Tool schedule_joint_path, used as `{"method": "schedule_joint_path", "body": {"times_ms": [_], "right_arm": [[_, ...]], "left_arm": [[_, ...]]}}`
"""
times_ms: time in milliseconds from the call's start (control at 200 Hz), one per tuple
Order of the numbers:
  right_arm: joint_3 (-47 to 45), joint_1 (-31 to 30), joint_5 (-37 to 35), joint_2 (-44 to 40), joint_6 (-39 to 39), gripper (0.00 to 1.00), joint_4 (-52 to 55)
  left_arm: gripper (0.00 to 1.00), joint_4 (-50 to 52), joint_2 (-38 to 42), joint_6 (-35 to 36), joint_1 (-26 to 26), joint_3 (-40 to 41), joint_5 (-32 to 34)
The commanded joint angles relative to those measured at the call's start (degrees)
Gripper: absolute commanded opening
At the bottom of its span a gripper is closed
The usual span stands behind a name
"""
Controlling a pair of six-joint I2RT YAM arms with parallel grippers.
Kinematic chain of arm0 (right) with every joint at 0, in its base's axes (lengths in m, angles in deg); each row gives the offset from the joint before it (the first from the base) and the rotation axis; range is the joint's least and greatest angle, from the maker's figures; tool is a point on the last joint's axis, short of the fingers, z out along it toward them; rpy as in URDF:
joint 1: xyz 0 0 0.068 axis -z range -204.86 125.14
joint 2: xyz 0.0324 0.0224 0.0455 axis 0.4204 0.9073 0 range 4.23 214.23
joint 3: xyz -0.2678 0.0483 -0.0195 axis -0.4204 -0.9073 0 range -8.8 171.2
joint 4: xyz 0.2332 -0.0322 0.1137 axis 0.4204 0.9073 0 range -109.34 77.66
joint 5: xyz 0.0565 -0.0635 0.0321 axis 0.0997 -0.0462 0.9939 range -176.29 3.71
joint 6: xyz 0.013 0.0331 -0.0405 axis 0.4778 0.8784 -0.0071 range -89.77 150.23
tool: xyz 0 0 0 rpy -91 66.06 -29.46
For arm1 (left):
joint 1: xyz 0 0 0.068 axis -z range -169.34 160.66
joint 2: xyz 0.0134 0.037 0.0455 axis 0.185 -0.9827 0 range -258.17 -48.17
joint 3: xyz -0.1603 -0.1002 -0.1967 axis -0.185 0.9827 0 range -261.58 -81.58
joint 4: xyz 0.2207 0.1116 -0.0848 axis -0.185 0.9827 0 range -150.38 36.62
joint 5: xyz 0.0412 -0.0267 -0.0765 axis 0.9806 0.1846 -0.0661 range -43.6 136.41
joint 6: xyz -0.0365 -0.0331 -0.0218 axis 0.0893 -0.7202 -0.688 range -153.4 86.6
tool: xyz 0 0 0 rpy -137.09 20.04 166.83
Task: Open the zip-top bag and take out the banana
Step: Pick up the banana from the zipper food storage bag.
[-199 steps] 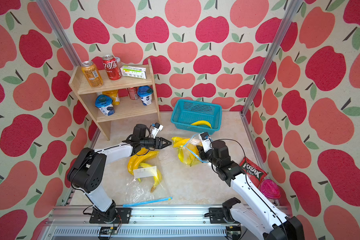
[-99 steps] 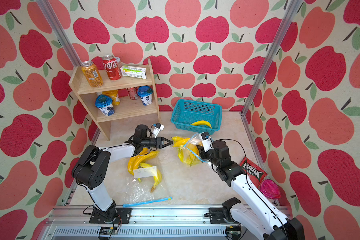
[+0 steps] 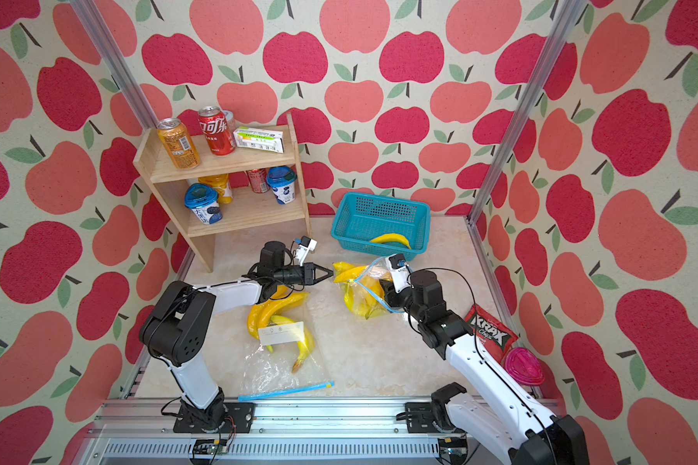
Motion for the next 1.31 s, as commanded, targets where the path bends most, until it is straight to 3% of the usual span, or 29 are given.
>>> {"method": "schedule_joint_path", "body": {"times_ms": [0, 100, 260, 395, 535, 635, 945, 1065, 1300], "right_arm": [[6.3, 0.5, 3.2, 2.3, 3.0, 0.25, 2.6], [12.6, 0.5, 5.8, 6.0, 5.3, 0.23, 11.6], [21.7, 0.0, 4.4, 8.7, 7.2, 0.22, 22.9], [23.5, -0.4, 5.6, 9.7, 7.8, 0.21, 23.8], [20.4, -0.5, 4.1, 8.8, 7.1, 0.20, 20.9], [18.1, -0.3, 2.3, 7.0, 5.1, 0.20, 19.4], [12.6, 2.9, 5.2, 2.4, 4.1, 0.20, 14.2], [11.7, 4.0, 6.1, 2.0, 4.5, 0.20, 12.4], [11.9, 4.5, 5.9, 2.4, 3.6, 0.19, 12.0]], "left_arm": [[0.00, 8.8, -1.1, 5.5, -1.0, -0.9, 12.4], [0.00, 14.6, -0.9, 10.9, -0.6, -2.9, 22.3], [0.00, 18.8, -0.9, 13.7, 0.8, -5.2, 36.3], [0.00, 15.7, -0.9, 14.1, 3.0, -4.4, 41.4], [0.00, 5.3, 1.5, 10.8, 1.9, 0.8, 30.8], [0.00, 3.0, 2.5, 8.9, -0.8, 2.3, 22.3], [0.45, 0.0, 4.4, 7.9, -2.7, 3.1, 9.2], [0.51, -1.7, 3.9, 5.6, -2.9, 3.0, 4.0], [0.57, -4.4, 4.5, 0.2, -3.0, 4.3, 0.1]]}}
